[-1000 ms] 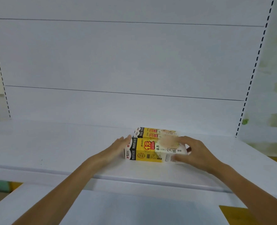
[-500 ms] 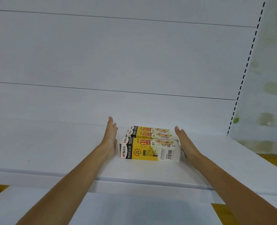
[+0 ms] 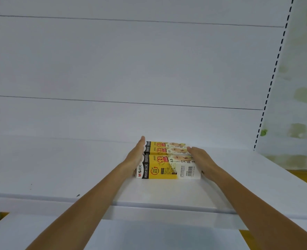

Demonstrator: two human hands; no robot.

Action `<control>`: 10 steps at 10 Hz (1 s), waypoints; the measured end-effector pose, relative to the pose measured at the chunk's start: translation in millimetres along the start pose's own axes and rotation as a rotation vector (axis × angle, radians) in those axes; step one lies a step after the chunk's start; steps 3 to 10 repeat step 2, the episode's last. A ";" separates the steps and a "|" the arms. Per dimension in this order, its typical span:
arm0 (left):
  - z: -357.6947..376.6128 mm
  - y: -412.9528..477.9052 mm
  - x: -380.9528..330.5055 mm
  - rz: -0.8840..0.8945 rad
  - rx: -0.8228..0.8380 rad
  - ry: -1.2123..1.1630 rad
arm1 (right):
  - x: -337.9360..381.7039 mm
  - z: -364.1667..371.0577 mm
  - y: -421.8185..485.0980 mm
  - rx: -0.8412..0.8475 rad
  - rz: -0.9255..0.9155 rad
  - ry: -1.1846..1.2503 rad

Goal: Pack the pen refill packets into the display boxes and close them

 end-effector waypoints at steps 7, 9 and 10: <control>-5.1 -4.9 -39.8 0.263 -0.256 0.493 | 32.7 -16.1 -11.6 -0.074 -0.125 -0.431; -5.1 -4.9 -39.8 0.263 -0.256 0.493 | 32.7 -16.1 -11.6 -0.074 -0.125 -0.431; -5.1 -4.9 -39.8 0.263 -0.256 0.493 | 32.7 -16.1 -11.6 -0.074 -0.125 -0.431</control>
Point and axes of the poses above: each hand's wrist, its own y-axis towards the middle knuckle, its own z-axis out of the palm, x = y × z, the point moved 3 cm from there along y, towards the middle knuckle, and after that the axes turned 3 degrees about -z, right-handed, at the moved point
